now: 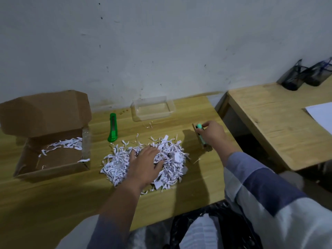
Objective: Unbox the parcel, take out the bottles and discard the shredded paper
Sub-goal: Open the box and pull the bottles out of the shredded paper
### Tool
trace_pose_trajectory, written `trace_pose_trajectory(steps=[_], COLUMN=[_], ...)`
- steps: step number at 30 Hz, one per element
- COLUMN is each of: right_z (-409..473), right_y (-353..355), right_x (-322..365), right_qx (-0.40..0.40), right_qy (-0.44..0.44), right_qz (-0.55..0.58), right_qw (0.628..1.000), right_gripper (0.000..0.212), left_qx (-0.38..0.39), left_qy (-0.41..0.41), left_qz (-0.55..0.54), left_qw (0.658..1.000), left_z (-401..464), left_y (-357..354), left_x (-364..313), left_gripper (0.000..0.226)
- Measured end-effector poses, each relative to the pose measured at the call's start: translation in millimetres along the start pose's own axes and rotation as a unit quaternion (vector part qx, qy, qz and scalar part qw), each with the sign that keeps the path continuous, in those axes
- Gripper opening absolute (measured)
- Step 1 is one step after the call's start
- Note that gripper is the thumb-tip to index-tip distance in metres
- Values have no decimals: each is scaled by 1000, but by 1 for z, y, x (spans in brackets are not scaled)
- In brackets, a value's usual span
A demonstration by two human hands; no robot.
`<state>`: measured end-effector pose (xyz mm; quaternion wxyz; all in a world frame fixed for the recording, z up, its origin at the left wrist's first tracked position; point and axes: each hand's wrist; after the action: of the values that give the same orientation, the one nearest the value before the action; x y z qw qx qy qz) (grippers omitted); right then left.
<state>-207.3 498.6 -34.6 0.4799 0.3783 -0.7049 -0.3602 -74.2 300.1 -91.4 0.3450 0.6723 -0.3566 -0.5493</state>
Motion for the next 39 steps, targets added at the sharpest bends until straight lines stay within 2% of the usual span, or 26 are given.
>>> trace_pose_trajectory(steps=[5,11,13,16,21,24,27,29,32,35,39], right_z=[12,18,16,11,-18,-45,-71,-80,-86,-87,-86], right_y=[-20,-26,-25,-26,-41,-56,-71,-83,-95,-101,-102], right_x=[-24,-27,-25,-18,21,52,74,80,81,80,79], right_qx=[7,15,-3,-38,-38,-10,80,132,183,175,199], right_qy=[-54,-54,-49,-3,124,221,283,309,329,343,303], right_qz=[-36,-40,-61,-97,-59,-15,48,34,-6,-65,-111], right_qw=[998,998,997,995,990,975,954,941,926,921,925], right_gripper=[30,36,42,48,37,28,17,16,16,15,23], left_qx=[-9,-35,-39,-69,-168,-149,-127,-123,-91,-45,-32], left_qy=[-5,-22,-25,-27,-34,-4,36,56,89,109,110], left_qz=[13,12,11,3,35,49,51,43,33,30,35], left_qw=[1000,999,999,997,985,988,990,990,991,993,993], left_z=[0,2,3,2,-3,-10,-20,-26,-35,-43,-45], left_y=[-7,-11,-11,-5,13,16,14,14,16,16,14], left_x=[5,6,6,6,10,21,36,44,55,59,58], left_gripper=[49,46,46,42,30,40,54,58,61,60,60])
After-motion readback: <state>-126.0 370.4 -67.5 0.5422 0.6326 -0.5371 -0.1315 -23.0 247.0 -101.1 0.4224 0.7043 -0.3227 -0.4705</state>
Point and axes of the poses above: each hand's wrist, its own z-axis towards the middle knuckle, its own y-axis out of the back of the hand, x = y × z, and after that the axes turned 9 degrees about -z, right-handed
